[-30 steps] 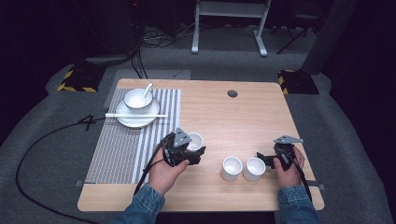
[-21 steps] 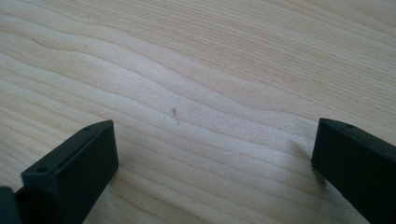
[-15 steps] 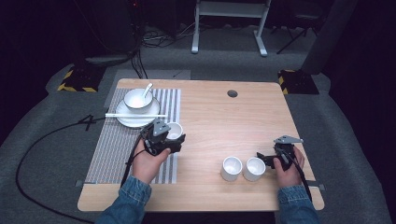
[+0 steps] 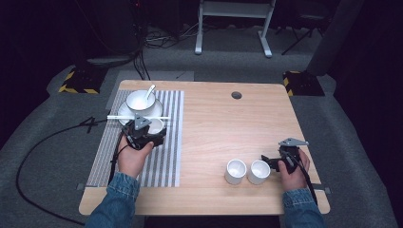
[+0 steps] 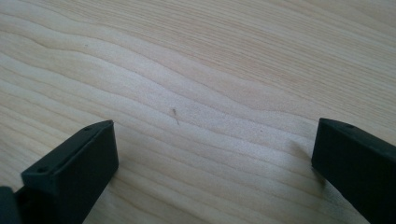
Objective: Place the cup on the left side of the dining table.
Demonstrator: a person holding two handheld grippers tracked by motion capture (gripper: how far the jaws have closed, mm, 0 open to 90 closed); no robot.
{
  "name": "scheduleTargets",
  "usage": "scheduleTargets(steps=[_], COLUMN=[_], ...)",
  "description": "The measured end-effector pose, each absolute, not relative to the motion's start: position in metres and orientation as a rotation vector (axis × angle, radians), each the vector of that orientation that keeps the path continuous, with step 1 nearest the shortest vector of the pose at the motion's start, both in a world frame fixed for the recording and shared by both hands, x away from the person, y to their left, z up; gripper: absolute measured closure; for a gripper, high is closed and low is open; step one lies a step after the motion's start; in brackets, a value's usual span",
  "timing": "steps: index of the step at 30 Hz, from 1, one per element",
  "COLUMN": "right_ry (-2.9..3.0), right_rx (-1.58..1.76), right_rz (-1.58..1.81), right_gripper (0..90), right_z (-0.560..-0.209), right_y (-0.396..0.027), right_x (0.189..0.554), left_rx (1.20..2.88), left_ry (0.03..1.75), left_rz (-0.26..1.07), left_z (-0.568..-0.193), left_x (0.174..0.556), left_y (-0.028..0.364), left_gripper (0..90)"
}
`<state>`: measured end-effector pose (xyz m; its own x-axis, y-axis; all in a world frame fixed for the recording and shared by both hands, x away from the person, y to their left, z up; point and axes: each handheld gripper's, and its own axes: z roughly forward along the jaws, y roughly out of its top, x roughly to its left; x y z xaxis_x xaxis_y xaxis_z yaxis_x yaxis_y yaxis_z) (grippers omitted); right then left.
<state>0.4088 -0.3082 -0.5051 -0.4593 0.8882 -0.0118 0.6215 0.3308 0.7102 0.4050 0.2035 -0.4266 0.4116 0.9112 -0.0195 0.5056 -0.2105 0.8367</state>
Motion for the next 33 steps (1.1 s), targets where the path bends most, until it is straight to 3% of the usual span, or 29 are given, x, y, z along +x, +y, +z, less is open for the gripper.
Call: scheduleTargets(steps=[14, 33], right_ry=[2.204, 2.203], right_rx=[1.331, 1.331], right_rz=[0.909, 0.909], right_gripper=[0.3, 0.3], right_z=[-0.505, -0.505], right_y=[-0.308, -0.308], right_x=[0.409, 0.409], left_rx=[1.876, 1.867], left_ry=[1.271, 1.301], left_rz=[0.641, 0.610], left_z=[-0.460, -0.489], left_x=[0.432, 0.438], left_y=[0.209, 0.215], left_gripper=[27.0, 26.9])
